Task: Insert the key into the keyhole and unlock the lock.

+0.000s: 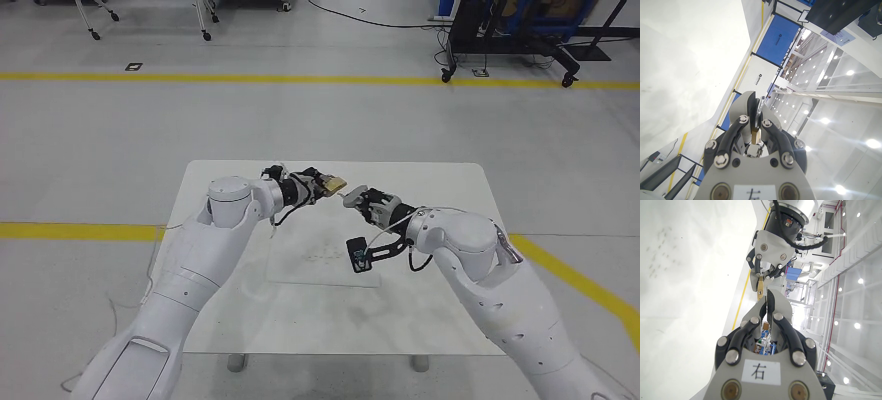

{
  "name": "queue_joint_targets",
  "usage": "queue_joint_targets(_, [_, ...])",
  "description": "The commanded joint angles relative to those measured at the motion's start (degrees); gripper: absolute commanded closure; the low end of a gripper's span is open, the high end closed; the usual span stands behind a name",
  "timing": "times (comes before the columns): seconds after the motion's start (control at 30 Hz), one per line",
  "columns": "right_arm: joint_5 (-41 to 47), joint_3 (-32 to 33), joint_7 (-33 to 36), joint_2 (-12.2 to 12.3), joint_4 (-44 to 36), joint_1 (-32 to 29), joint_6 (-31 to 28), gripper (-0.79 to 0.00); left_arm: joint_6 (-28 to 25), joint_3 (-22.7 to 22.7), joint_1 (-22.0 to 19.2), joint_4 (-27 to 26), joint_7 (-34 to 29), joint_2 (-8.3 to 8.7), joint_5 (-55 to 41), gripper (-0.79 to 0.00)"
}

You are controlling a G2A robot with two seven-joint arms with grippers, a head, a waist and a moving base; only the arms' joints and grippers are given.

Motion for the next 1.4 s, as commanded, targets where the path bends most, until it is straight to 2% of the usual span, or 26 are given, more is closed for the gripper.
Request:
queue_joint_targets(0.0, [-0.54, 0.02, 1.10, 0.04, 0.44, 0.25, -0.75, 0.000, -0.04, 0.28, -0.24, 0.29, -0.19, -0.13, -0.11, 0.000])
queue_joint_targets(0.37, [1.06, -0.94, 3.14, -0.12, 2.13, 1.58, -2.68, 0.000, -0.42, 1.37, -1.44, 1.48, -1.08, -0.55, 0.97, 0.000])
queue_joint_targets(0.77, [1.87, -1.75, 4.43, -0.13, 2.65, 2.50, -3.36, 0.000, -0.21, 1.87, -0.56, 0.70, -0.71, -0.67, 2.17, 0.000])
queue_joint_targets(1.13, [1.35, -1.40, 8.36, 0.05, 2.28, 1.84, -4.99, 0.000, 0.23, 2.30, -0.09, -0.51, 0.06, -0.88, 2.86, 0.000])
queue_joint_targets(1.37, [-1.17, -2.99, 13.69, -0.12, -0.58, 1.39, -6.66, 0.000, 1.16, 2.00, 0.33, -0.91, 2.16, -1.26, 1.15, 0.000])
